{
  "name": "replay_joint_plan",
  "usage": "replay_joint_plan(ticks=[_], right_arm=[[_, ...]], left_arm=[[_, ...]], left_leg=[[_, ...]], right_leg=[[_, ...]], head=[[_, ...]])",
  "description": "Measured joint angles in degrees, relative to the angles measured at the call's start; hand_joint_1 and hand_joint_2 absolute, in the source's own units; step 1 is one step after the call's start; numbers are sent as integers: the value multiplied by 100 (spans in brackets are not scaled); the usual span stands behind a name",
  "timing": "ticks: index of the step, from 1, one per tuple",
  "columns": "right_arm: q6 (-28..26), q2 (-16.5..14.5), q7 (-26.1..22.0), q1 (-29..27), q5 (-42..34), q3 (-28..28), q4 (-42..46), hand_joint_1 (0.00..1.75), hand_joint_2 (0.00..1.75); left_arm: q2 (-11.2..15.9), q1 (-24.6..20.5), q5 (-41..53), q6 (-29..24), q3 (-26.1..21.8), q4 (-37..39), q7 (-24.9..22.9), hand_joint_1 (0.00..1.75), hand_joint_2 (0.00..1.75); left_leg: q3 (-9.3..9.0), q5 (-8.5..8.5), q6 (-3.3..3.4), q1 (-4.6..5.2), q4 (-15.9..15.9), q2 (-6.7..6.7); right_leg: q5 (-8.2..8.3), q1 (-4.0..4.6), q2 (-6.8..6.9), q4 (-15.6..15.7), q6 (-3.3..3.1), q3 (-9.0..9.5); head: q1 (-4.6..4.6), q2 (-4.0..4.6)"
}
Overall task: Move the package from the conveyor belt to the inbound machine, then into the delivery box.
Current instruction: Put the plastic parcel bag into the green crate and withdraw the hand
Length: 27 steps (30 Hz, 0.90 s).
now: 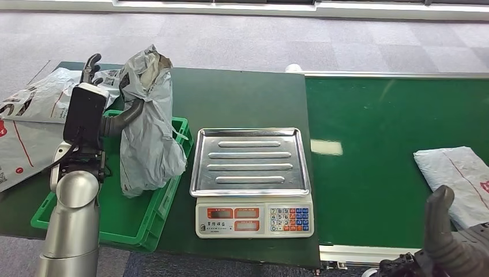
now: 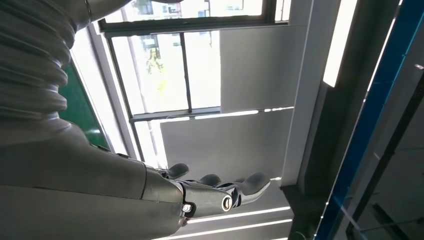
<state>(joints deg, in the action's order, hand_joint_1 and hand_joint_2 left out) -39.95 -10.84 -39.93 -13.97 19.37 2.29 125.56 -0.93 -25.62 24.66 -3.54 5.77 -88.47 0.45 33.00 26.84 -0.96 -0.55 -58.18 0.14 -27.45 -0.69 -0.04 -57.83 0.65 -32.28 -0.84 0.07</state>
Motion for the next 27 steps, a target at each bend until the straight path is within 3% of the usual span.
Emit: replay_joint_plan(ticks=[4,10,19,27], right_arm=[[0,74,2,-133,-101,0,-33,0,175],[0,428,7,-552,-395,0,-113,0,175],[0,815,115,-991,-418,28,-233,0,175],[-7,952,139,-1178,-474,33,-263,0,175]], left_arm=[[21,77,53,25,-28,41,-3,0,175],[177,325,349,4,-342,-1,-188,0,175],[848,688,735,-1236,-1431,312,96,0,175],[1361,1113,353,-1256,-2163,874,243,0,175]], left_leg=[[1,0,0,0,0,1],[4,2,-1,0,1,-1],[-1,2,-6,0,7,-6],[2,3,-12,-2,9,-8]], right_leg=[[0,1,2,0,0,1],[-3,2,-2,0,-3,-3],[-11,14,-6,0,-17,-3],[-14,14,-6,-1,-21,-4]], head=[[-1,0],[-1,0],[-2,0],[-2,0]])
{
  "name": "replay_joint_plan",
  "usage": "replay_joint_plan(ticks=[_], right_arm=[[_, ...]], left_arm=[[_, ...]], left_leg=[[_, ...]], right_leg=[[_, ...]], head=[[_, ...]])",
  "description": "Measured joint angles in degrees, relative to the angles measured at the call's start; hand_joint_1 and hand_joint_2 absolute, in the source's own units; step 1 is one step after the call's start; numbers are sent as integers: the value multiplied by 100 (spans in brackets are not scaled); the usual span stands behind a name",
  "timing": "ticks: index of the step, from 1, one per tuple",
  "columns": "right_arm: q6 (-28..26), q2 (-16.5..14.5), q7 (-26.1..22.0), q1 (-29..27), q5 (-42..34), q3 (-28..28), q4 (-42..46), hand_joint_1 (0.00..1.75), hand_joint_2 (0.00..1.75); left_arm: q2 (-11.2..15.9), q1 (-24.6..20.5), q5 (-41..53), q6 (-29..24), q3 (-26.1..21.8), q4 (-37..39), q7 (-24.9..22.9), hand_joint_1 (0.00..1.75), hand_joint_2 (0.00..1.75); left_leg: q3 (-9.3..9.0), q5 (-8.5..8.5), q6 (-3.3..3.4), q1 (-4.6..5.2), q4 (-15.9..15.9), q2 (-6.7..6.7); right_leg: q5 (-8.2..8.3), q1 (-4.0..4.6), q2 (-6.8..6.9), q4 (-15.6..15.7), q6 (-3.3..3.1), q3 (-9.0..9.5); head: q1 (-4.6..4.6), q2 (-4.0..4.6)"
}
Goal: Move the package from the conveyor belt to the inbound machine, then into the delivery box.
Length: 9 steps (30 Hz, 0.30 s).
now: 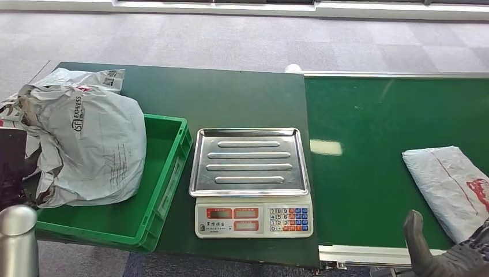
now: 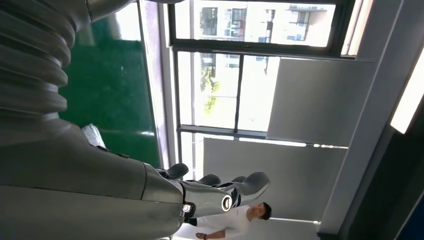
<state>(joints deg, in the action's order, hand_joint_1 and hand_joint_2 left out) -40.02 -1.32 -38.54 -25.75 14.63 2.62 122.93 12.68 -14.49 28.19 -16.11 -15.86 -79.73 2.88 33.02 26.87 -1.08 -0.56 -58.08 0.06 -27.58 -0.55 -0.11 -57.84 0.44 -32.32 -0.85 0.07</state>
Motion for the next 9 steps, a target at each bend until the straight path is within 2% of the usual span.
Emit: replay_joint_plan(ticks=[5,9], right_arm=[[-1,13,-83,-144,-100,-8,-8,0,175],[-4,14,-129,-234,-170,-43,-8,0,175]], left_arm=[[150,567,-1463,344,-473,70,891,0,175],[162,935,-1956,418,-674,-67,1114,0,175]], left_leg=[[1,5,-5,0,0,-13],[2,8,-5,0,-1,-9]], right_leg=[[-2,0,-12,0,-2,-8],[-7,1,-7,0,-4,-9]], head=[[0,0],[0,0]])
